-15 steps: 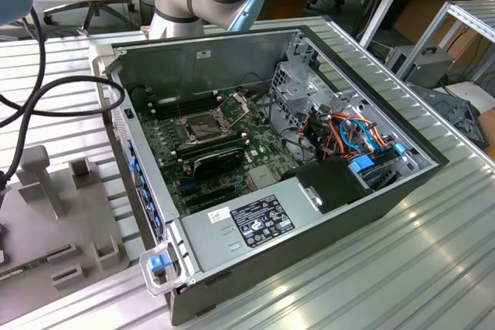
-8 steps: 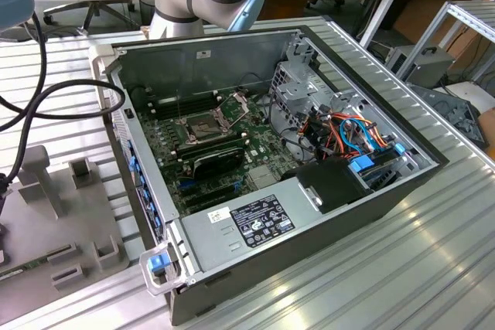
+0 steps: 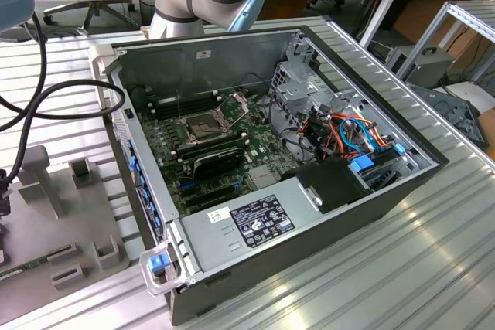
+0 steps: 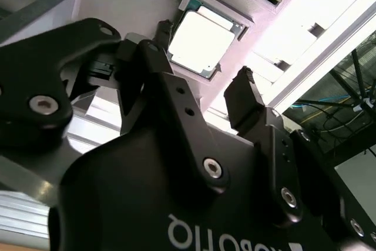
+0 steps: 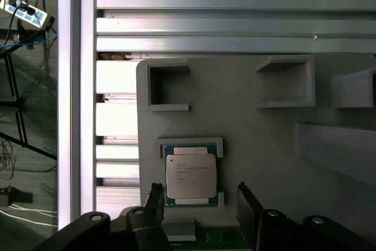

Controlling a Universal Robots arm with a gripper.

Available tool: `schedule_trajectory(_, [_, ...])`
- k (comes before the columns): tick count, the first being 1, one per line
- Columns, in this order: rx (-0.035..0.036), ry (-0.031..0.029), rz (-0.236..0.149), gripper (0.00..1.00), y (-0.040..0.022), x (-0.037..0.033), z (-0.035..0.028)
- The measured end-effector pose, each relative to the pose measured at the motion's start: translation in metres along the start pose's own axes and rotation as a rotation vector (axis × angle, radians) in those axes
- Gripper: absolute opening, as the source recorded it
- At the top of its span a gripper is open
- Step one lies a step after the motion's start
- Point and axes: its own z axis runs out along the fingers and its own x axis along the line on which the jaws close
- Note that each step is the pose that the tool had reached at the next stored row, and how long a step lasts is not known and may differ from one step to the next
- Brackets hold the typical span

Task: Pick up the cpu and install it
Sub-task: 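Pick up the cpu and move it towards the insertion slot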

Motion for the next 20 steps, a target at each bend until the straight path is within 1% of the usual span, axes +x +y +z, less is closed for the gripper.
schedule_trajectory(2, [0.0001, 0.0001, 0.000, 0.67, 0.0000, 0.0000, 0.0000])
schedule_trajectory(3, [0.0001, 0.0000, 0.000, 0.73, 0.0000, 0.0000, 0.0000])
schedule_trajectory(4, [0.0000, -0.0001, 0.000, 0.73, 0.0000, 0.0000, 0.0001])
schedule_trajectory(6, [-0.0001, -0.0003, 0.000, 0.73, 0.0000, -0.0001, 0.0024])
schedule_trajectory(15, [0.0001, 0.0000, 0.000, 0.73, -0.0002, -0.0005, 0.0206])
schedule_trajectory(17, [0.0000, 0.0000, 0.000, 0.73, -0.0002, -0.0006, 0.0238])
schedule_trajectory(20, [0.0003, 0.0002, 0.000, 0.73, -0.0003, -0.0006, 0.0259])
